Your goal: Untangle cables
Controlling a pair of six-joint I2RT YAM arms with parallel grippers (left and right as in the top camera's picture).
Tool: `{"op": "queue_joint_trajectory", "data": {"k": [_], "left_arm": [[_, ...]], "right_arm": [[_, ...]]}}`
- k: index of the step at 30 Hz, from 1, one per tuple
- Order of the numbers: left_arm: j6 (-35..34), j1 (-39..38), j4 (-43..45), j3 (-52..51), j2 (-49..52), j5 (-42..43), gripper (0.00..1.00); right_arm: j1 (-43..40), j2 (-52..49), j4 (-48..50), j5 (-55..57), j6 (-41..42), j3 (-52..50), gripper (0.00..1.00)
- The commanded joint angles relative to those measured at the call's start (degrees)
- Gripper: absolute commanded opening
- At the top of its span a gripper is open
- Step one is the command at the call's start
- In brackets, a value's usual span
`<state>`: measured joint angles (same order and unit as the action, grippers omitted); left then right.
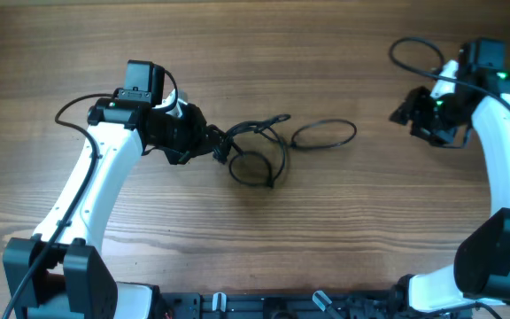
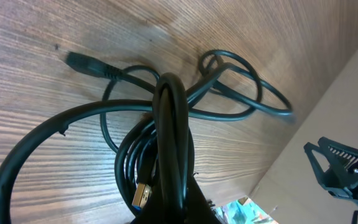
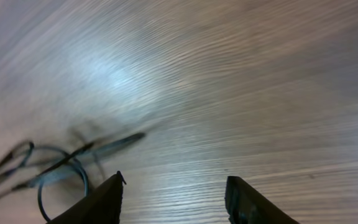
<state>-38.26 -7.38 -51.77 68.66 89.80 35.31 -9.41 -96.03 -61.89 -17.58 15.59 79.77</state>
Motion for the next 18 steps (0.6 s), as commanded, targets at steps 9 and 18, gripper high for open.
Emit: {"op": "queue_joint_trajectory", "data": {"k": [9, 18], "left_arm": [[9.29, 0.15, 0.81, -0.22, 0.0, -0.02, 0.04], [20.44, 0.55, 1.16, -0.2, -0.02, 1.03, 0.04]], "right_arm": [[16.68, 1.33, 10.6, -27.39, -15.89, 1.22, 0.63], [26.91, 1.31, 17.05, -18.18, -0.2, 1.22, 0.63]]}}
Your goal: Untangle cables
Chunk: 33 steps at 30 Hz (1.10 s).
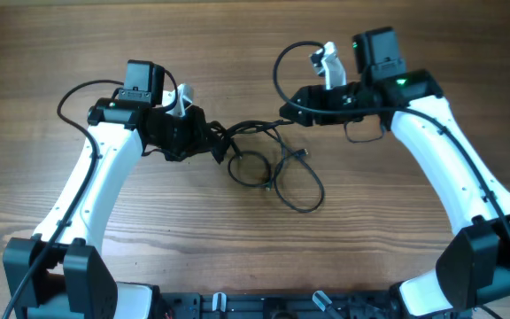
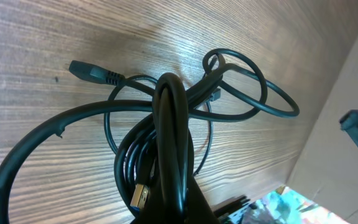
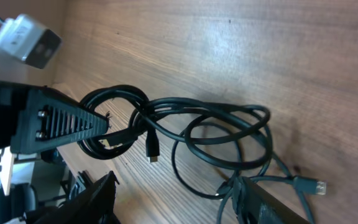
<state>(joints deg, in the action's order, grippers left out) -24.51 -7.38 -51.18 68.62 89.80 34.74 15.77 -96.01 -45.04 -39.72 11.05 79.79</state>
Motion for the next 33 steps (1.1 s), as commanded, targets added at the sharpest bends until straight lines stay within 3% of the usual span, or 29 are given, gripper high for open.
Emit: {"op": "queue_joint_trajectory", "data": {"k": [1, 4, 12, 22, 29, 33], "left_arm": [[8.87, 1.2, 1.03, -0.13, -0.07, 4.28, 0.04], [15.37, 5.51, 2.34, 0.11, -0.85, 16.96, 0.04], [15.37, 16.44, 2.82, 0.13, -2.05, 37.55, 0.04], [15.1, 16.48, 1.86, 0.11, -2.05, 37.79, 0.04], [15.43, 16.37, -3.63, 0.11, -2.05, 30.71, 0.04], [26.25, 11.89, -4.85, 0.11, -2.05, 29.94, 0.04]], "right_arm": [[2.23, 1.31, 0.2, 3.96, 4.37, 1.2, 0.63], [1.7, 1.31, 0.44, 3.89, 5.77, 1.2, 0.63], [-7.08, 1.31, 8.9, -17.0, 6.99, 1.2, 0.63], [-4.63, 1.4, 11.1, -17.53, 9.97, 1.2, 0.64], [-4.02, 2.4, 11.28, -12.22, 9.94, 1.22, 0.62], [-5.66, 5.81, 11.8, -11.54, 8.33, 1.22, 0.63]]}}
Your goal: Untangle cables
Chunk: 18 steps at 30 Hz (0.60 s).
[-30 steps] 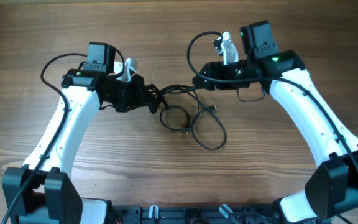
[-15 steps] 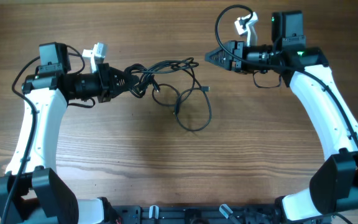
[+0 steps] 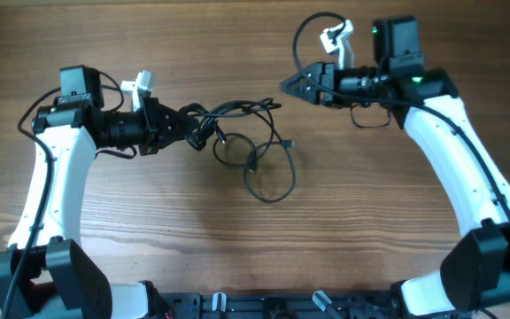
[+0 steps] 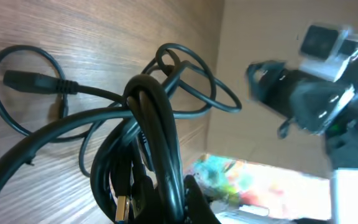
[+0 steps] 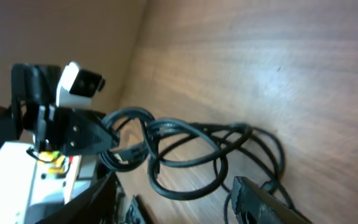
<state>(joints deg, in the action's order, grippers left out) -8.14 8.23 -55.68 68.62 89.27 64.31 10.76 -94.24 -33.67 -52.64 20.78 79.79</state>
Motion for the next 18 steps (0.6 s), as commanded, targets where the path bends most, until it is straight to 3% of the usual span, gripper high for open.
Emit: {"op": "queue_joint_trajectory", "data": {"k": [1, 6, 10, 18], "left_arm": [[12.44, -5.51, -0.31, 0.11, -1.53, 0.28, 0.04], [21.44, -13.79, 0.02, 0.11, -1.53, 0.28, 0.04], [21.16, -15.85, 3.39, 0.11, -1.53, 0.11, 0.04], [21.46, -14.1, 7.17, 0.11, -1.53, -0.26, 0.04]], "right_arm": [[-0.59, 5.11, 0.24, 1.4, -3.02, 1.22, 0.63], [-0.02, 6.64, -0.94, 1.38, -6.86, 1.22, 0.66], [2.1, 6.45, -5.49, 3.91, -11.52, 1.2, 0.66], [6.08, 6.21, -11.74, 13.22, -11.54, 1.2, 0.66]]}}
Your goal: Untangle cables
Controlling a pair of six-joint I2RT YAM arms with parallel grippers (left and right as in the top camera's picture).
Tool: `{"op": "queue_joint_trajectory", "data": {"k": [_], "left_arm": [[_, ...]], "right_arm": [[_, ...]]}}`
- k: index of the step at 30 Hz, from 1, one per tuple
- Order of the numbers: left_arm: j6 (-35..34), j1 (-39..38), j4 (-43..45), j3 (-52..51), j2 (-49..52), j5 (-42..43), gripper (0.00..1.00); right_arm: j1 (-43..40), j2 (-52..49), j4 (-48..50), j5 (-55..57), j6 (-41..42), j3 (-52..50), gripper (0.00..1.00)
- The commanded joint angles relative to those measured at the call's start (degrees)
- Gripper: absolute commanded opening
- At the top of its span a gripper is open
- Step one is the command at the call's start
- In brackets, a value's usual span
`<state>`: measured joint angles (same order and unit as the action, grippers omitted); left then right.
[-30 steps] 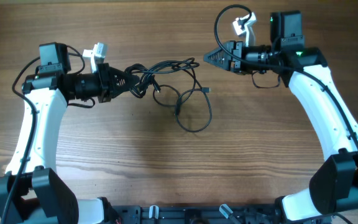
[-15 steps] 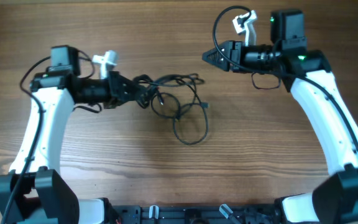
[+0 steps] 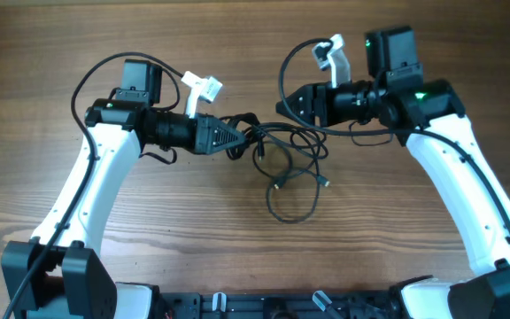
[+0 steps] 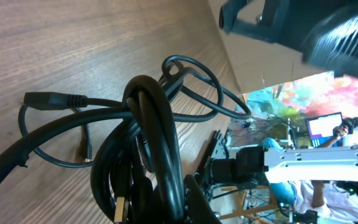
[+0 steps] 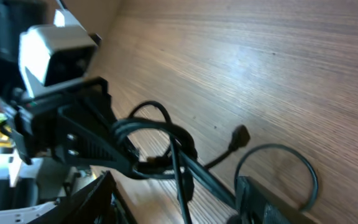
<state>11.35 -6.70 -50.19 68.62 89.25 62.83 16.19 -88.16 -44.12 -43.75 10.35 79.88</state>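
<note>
A tangle of black cables (image 3: 277, 155) hangs between the two arms, its lowest loop (image 3: 292, 206) lying on the wood. My left gripper (image 3: 233, 139) is shut on a thick bunched part of the cables (image 4: 151, 134), with a gold USB plug (image 4: 120, 208) showing by the finger. My right gripper (image 3: 290, 105) stands open just right of the tangle. In the right wrist view the right gripper (image 5: 176, 190) has thin strands (image 5: 182, 171) running between its wide-apart fingers, and a plug end (image 5: 238, 135) lies on the table beyond.
A brown wooden table (image 3: 149, 230) carries everything. A thin cable strand (image 3: 361, 133) runs right under the right arm. The arms' own wiring loops (image 3: 286, 66) arch above each wrist. A dark rail (image 3: 264, 306) lines the near edge.
My left gripper, still shut on the bundle, has moved right toward the centre. The right gripper has come down closer to the tangle. The hanging loop now lies lower and further right.
At first my left gripper held the bundle at centre-left while the right arm was far to the right. Then the right gripper stood open at the tangle's right side. Later the left gripper was further left with the cables stretched. Now both grippers are close together.
</note>
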Motion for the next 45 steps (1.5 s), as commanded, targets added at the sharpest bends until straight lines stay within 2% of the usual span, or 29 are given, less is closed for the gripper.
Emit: {"op": "queue_joint_trajectory", "data": {"k": [1, 6, 9, 12, 17, 19, 22, 24, 26, 27, 32, 35, 37, 40, 42, 45], "left_arm": [[1.99, 0.87, 2.69, 0.11, -1.51, 0.66, 0.04], [2.01, 0.81, 5.75, 0.11, -1.51, 0.33, 0.04], [3.69, 0.83, 5.88, 0.11, -1.51, 1.01, 0.04], [3.61, 0.9, 5.81, 0.11, -1.51, 1.81, 0.04], [3.61, 2.67, 5.4, 0.11, -1.51, 7.89, 0.04], [3.61, 4.2, 5.42, 0.11, -1.51, 9.86, 0.04], [3.21, 6.43, 5.16, 0.11, -1.51, 10.51, 0.04], [3.23, 6.99, 4.98, 0.11, -1.51, 11.34, 0.04], [4.79, 6.95, 5.01, 0.11, -1.51, 12.15, 0.04], [5.2, 6.91, 5.14, 0.11, -1.51, 12.81, 0.04], [5.16, 6.93, 6.78, 0.11, -1.51, 13.79, 0.04], [5.11, 6.93, 6.97, 0.11, -1.51, 14.14, 0.04], [5.14, 6.91, 7.04, 0.11, -1.51, 14.75, 0.04], [4.94, 6.93, 7.19, 0.11, -1.51, 14.71, 0.04], [4.94, 6.93, 7.19, 0.11, -1.51, 14.71, 0.04], [4.94, 6.93, 7.19, 0.11, -1.51, 14.64, 0.04]], "right_arm": [[0.81, -0.04, -2.08, 4.63, -0.85, 1.11, 0.66], [2.38, -1.66, -5.01, 6.25, -0.44, 1.11, 0.66], [3.67, -1.64, -4.22, 5.99, -6.73, 1.11, 0.66], [3.82, -1.64, -4.46, 7.39, -17.33, 1.11, 0.66], [3.72, -1.64, -4.57, 15.89, -19.58, 1.11, 0.66], [3.72, -1.64, -4.61, 16.02, -17.68, 1.11, 0.66], [2.45, -1.64, -4.42, 20.15, -4.44, 1.11, 0.66], [1.29, -1.64, -4.28, 16.59, 1.29, 1.11, 0.66], [1.36, -1.64, -3.54, 7.98, 2.69, 1.11, 0.63], [1.38, -1.64, -3.91, 7.69, 4.31, 1.11, 0.61], [1.33, -2.4, -6.62, 15.15, 6.75, 1.09, 0.6], [1.36, -4.61, -7.3, 15.3, 6.73, 1.09, 0.59], [1.36, -6.45, -7.43, 13.44, 6.56, 1.09, 0.56], [1.36, -8.96, -7.26, 11.5, 6.75, 1.09, 0.35], [1.36, -9.49, -6.86, 11.5, 6.8, 1.09, 0.26], [1.33, -9.49, -5.22, 11.5, 6.8, 1.11, 0.18]]}}
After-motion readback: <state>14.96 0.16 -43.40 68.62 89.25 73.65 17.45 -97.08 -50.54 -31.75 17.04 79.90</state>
